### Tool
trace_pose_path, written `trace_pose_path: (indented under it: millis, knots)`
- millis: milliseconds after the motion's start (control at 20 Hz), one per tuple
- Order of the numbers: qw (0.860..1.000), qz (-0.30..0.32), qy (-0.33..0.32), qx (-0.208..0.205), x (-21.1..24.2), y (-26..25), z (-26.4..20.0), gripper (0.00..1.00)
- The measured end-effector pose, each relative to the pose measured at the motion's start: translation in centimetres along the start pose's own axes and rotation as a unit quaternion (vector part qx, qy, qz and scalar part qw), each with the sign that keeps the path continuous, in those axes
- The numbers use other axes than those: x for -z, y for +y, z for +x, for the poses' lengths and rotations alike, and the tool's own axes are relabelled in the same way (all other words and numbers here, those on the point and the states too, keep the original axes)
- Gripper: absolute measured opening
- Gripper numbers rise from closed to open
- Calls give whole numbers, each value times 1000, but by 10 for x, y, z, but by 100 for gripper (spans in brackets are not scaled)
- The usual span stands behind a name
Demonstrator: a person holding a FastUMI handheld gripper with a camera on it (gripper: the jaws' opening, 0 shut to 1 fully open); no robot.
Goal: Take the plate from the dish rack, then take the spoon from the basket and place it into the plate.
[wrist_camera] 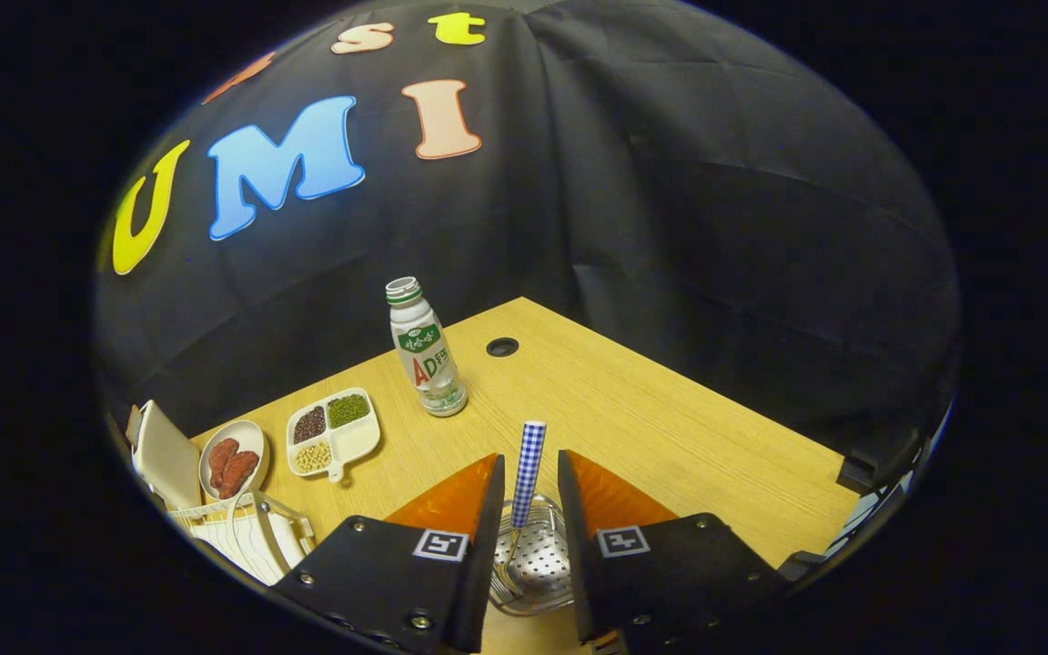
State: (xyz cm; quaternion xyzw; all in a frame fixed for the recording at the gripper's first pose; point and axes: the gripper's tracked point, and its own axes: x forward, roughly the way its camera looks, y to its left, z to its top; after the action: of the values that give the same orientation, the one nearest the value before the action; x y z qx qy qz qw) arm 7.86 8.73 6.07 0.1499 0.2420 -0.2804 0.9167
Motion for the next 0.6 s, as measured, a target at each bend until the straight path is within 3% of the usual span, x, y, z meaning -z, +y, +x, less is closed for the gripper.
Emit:
trace_pose_path:
  millis: [250, 350, 600]
  knots:
    - [1000, 6, 27, 0, 7, -2, 30, 37]
    - [1000, 6, 31, 1, 6, 0, 35, 18]
    - [999, 7, 32, -9, 6, 12, 32, 11]
